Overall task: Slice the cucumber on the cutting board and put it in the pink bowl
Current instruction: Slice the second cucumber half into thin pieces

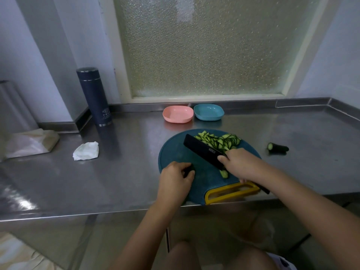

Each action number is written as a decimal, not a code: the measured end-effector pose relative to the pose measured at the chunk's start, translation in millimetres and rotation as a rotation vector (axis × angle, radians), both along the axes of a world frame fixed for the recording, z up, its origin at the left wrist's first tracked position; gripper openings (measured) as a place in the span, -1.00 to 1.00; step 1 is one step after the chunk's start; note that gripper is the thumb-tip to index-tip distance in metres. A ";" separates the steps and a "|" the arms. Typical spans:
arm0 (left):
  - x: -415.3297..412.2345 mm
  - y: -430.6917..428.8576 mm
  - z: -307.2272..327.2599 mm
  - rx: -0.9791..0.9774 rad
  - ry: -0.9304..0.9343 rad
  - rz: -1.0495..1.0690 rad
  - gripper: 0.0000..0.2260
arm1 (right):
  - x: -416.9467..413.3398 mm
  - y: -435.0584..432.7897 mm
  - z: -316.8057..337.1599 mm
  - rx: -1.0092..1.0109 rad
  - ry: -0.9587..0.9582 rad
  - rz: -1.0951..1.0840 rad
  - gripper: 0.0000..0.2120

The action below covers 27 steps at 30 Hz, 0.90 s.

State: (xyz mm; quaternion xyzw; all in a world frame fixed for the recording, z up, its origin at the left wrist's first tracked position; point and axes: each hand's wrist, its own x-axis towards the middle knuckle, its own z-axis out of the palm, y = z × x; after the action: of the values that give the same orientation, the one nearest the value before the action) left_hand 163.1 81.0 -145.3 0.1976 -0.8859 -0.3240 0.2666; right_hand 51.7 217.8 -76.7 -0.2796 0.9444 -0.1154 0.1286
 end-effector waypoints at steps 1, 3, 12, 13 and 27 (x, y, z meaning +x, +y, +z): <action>-2.7 1.2 2.0 0.006 0.005 0.006 -0.76 | 0.4 -1.2 0.1 0.004 0.005 0.004 -0.63; -9.7 3.1 3.4 0.018 0.008 0.030 -0.76 | 3.1 -2.7 -1.6 0.003 0.018 0.022 -0.60; -19.1 8.3 -1.5 0.026 -0.001 0.114 -0.72 | 23.9 1.9 -2.3 -0.024 -0.020 0.070 -0.58; -19.6 8.6 -1.4 0.024 -0.004 0.118 -0.72 | 24.5 2.4 -1.6 -0.024 -0.014 0.068 -0.58; -20.2 11.0 -3.6 -0.017 -0.015 0.128 -0.71 | 35.5 -4.9 -8.5 -0.065 -0.036 0.021 -0.56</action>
State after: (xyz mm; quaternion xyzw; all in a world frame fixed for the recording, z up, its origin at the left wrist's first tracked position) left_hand 142.9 92.0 -148.9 0.2541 -0.8761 -0.2972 0.2820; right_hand 87.2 212.9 -85.3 -0.2917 0.9346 -0.1499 0.1378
